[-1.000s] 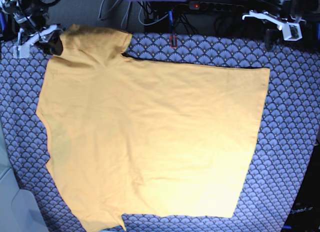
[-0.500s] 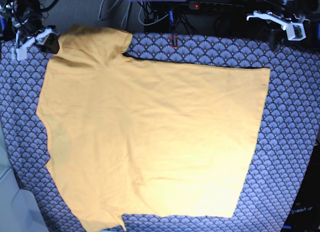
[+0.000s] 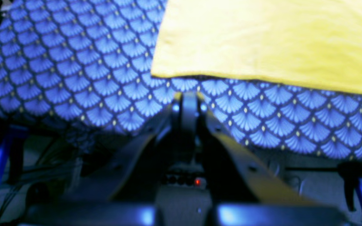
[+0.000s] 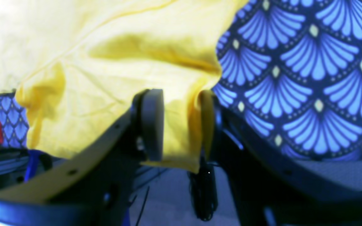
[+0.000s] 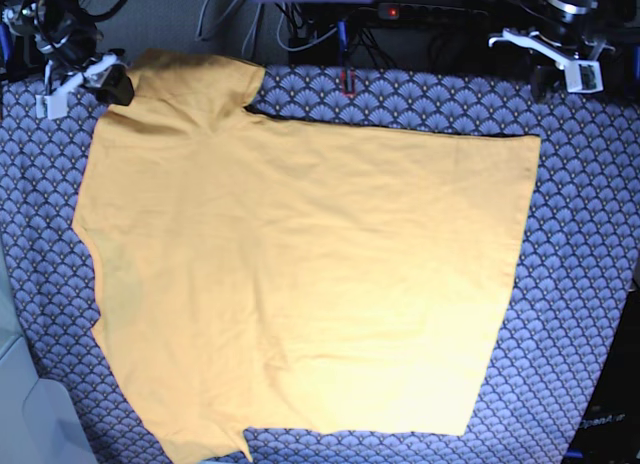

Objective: Fold the T-shirt properly
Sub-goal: 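Move both grippers down to the shirt's shoulder corners and grasp them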

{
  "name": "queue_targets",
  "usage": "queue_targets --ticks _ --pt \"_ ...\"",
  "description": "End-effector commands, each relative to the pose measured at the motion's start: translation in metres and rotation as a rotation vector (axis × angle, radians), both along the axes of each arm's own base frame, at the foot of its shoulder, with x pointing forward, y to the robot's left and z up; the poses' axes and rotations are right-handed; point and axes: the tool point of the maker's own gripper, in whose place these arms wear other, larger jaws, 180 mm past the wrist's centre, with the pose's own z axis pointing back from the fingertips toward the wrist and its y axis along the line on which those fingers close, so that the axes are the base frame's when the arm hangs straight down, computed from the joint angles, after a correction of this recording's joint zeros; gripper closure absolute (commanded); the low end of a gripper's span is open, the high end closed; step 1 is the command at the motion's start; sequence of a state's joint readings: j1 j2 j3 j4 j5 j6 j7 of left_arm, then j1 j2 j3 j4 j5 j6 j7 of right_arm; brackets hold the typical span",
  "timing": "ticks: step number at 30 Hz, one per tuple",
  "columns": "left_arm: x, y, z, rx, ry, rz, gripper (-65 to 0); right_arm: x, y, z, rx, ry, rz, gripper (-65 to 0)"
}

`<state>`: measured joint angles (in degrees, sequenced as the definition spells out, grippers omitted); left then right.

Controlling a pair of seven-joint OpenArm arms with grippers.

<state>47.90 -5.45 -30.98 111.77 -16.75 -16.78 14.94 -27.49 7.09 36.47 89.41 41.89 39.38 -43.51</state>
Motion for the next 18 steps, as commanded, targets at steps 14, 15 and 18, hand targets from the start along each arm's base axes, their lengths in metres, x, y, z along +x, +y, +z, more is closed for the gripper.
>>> queue_targets --ticks 14,15,18 --pt "0.002 0.001 0.009 0.008 -0.032 -0.007 0.0 -0.009 -0.013 -0.008 -0.002 0.029 -0.005 -21.2" --pt "0.002 0.001 0.009 0.008 -0.032 -0.007 0.0 -0.011 -0.012 -0.01 0.003 0.037 -0.007 -21.2" --pt "0.002 0.001 0.009 0.008 -0.03 -0.007 0.0 -0.013 -0.011 -0.013 0.012 0.047 -0.011 -21.0"
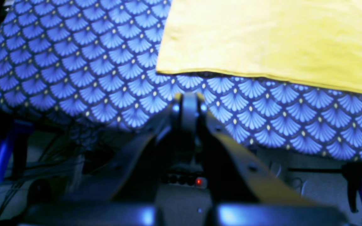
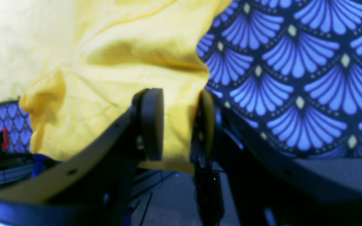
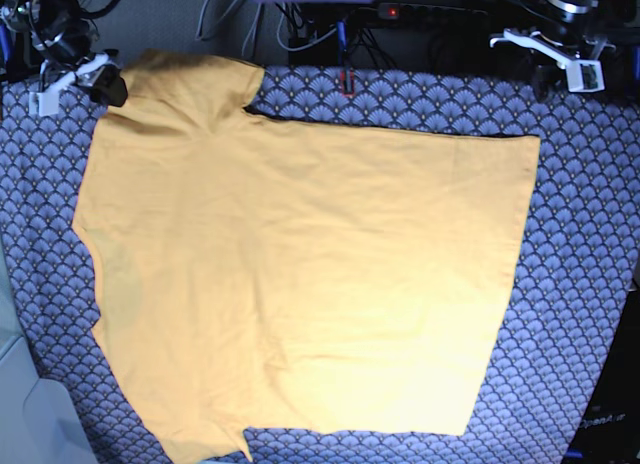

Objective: Fold the T-shirt properly
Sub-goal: 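Move both grippers down to the shirt's shoulder corners and grasp them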

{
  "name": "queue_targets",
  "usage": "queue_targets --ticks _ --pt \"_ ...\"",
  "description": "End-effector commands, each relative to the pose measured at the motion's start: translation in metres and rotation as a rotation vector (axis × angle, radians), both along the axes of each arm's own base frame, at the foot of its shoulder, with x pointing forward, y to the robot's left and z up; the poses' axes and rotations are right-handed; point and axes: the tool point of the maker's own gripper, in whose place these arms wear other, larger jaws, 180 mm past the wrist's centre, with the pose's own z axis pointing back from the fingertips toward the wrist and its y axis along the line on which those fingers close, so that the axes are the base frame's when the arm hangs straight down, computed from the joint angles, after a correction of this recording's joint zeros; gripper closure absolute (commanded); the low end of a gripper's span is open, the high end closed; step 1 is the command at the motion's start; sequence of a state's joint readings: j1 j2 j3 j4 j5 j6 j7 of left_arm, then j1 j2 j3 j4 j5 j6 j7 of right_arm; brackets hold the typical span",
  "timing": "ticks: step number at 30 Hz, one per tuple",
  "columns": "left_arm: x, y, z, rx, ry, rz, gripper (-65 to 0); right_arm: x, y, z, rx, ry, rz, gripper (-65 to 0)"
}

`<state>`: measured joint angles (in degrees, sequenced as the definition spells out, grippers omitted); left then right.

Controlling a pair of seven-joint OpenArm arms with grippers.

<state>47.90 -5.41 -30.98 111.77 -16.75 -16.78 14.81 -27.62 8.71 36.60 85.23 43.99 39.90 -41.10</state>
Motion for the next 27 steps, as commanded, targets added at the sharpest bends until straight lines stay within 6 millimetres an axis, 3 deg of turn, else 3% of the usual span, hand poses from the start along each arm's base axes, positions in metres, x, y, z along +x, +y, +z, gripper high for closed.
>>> queue_targets --ticks 1,10,17,27 --pt "0.002 0.001 0.008 0.008 -0.028 -0.007 0.0 -0.01 0.0 -0.006 -0.02 0.054 0.029 -21.0" --pt "0.002 0.001 0.009 0.008 -0.031 -0.007 0.0 -0.025 0.012 -0.016 0.001 0.119 0.062 -11.9" --pt "0.003 0.001 0.009 0.007 -0.032 -0.006 0.0 -0.024 0.029 -0.02 0.026 0.129 0.112 -11.8" --pt "0.003 0.001 0.008 0.007 -0.031 -0.006 0.0 -0.021 0.029 -0.019 0.024 0.124 0.117 -9.4"
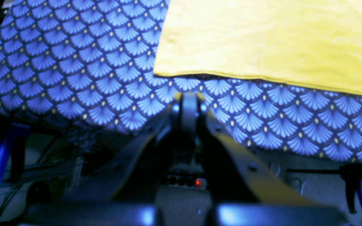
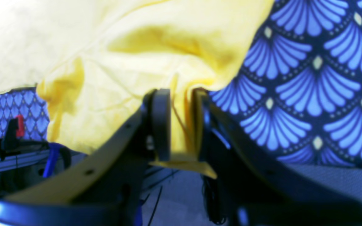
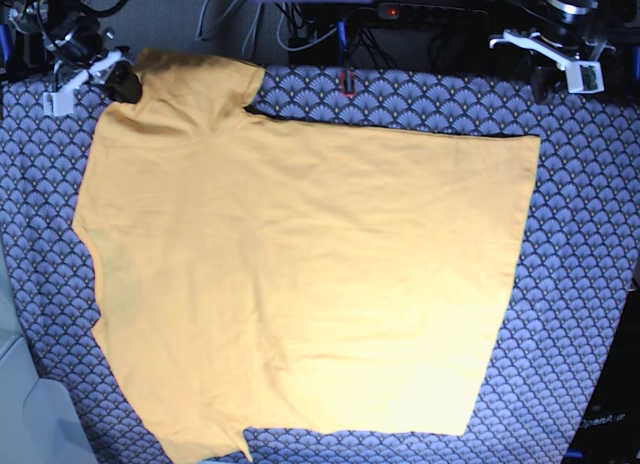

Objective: Fold the T-shirt properly
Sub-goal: 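Move both grippers down to the shirt's shoulder corners and grasp them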

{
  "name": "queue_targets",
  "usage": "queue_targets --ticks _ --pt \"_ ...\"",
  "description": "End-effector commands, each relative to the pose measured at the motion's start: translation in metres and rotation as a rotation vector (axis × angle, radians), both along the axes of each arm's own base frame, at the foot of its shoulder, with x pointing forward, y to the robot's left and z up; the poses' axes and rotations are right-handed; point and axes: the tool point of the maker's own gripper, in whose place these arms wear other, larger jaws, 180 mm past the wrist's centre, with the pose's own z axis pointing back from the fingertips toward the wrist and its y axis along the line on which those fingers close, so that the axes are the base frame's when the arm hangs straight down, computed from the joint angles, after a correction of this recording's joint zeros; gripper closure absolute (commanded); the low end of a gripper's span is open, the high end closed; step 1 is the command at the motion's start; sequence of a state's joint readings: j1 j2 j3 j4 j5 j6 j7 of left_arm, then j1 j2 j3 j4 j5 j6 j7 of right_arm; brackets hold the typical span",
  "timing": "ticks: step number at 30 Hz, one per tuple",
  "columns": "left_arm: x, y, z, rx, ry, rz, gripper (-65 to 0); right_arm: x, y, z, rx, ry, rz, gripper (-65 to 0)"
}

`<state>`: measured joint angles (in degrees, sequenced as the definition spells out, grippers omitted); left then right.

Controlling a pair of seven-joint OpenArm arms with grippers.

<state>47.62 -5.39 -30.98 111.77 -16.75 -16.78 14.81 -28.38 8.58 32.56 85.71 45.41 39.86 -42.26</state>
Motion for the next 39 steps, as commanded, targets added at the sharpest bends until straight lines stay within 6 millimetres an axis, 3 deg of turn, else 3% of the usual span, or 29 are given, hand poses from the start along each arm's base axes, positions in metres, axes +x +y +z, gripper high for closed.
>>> queue_targets --ticks 1,4,13,19,26,29,35,39 --pt "0.002 0.001 0.008 0.007 -0.028 -0.007 0.0 -0.019 0.002 -0.014 -0.033 0.101 0.058 -7.0" --pt "0.002 0.001 0.008 0.01 -0.028 -0.007 0.0 -0.012 0.001 -0.013 -0.034 0.088 0.058 0.0" --pt "0.0 0.031 0.02 0.059 -0.057 0.078 -0.7 -0.007 -0.014 -0.005 -0.074 0.075 0.07 0.0" --pt "0.0 0.032 0.021 0.058 -0.066 0.087 -27.8 -0.007 -0.025 -0.002 -0.092 0.07 0.042 0.0" --pt "0.029 0.034 0.029 0.045 -0.146 0.1 -29.8 -0.008 -0.023 -0.003 -0.089 0.073 0.048 0.0" --pt "0.043 0.04 0.019 0.019 -0.16 0.128 -29.8 -0.008 -0.023 -0.003 -0.088 0.073 0.049 0.0" --pt "0.054 0.051 -0.028 -0.066 -0.112 0.213 -29.8 -0.008 -0.023 -0.003 -0.088 0.073 0.049 0.0" --pt "0.064 0.049 -0.04 -0.097 -0.11 0.229 -29.7 -0.008 -0.023 -0.003 -0.088 0.075 0.049 0.0"
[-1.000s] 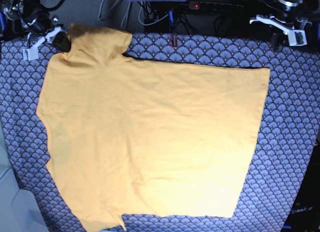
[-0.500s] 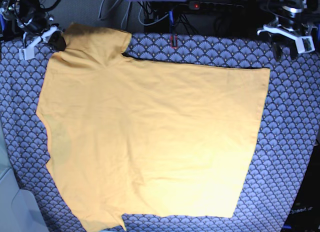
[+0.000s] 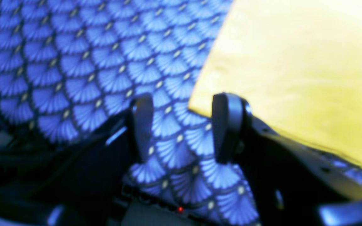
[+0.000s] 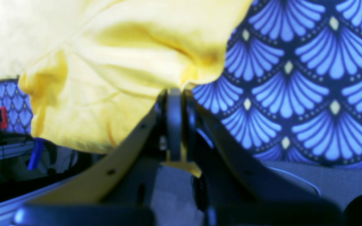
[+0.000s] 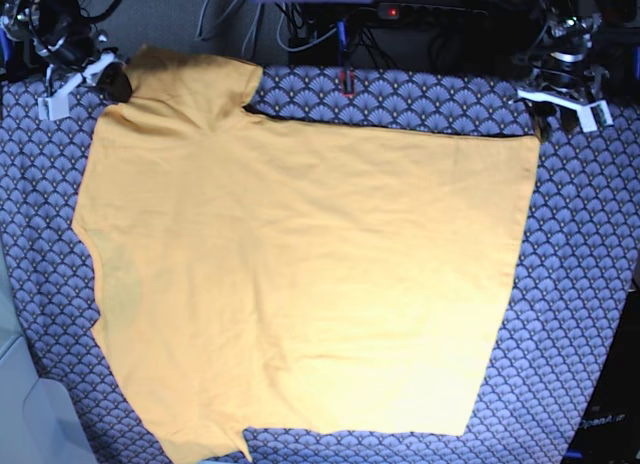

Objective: Fold the T-shirt properly
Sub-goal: 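Move both grippers down to the shirt's shoulder corners and grasp them, then lift the shoulder edge with both grippers and fold it over the shirt body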

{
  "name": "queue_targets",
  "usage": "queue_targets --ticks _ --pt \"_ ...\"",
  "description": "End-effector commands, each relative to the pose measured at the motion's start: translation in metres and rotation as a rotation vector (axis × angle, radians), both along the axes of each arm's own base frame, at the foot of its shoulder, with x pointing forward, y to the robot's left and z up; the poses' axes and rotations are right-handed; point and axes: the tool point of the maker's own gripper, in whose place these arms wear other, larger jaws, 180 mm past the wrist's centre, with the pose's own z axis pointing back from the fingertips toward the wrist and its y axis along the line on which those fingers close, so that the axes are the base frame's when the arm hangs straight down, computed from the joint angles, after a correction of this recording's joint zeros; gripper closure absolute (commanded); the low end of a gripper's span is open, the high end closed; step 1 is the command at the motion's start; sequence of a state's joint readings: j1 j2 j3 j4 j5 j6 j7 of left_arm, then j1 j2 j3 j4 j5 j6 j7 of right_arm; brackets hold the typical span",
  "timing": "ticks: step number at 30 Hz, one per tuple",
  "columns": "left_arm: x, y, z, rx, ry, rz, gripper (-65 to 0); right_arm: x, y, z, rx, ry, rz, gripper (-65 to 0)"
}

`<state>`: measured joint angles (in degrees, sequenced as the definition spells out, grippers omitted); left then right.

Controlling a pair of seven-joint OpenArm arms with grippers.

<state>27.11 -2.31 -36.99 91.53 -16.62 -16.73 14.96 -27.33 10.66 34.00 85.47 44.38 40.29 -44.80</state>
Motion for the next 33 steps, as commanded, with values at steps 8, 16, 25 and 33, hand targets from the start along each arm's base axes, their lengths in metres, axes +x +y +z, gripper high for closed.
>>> queue_targets --ticks 8,16,25,33 --pt "0.022 0.004 -0.015 -0.048 -0.024 0.028 -29.6 -0.009 -0.007 -0.005 -0.039 0.049 0.022 0.0" --pt "0.02 0.002 -0.028 -0.073 0.0 0.038 -29.3 -0.009 -0.007 -0.004 -0.04 0.047 0.022 0.0" --pt "0.017 -0.028 -0.041 -0.108 0.039 -0.034 -12.1 -0.009 -0.007 -0.004 -0.04 0.047 0.022 0.0" --pt "0.011 -0.027 -0.039 -0.103 0.041 -0.032 0.0 -0.008 -0.008 -0.004 -0.044 0.046 0.025 0.0"
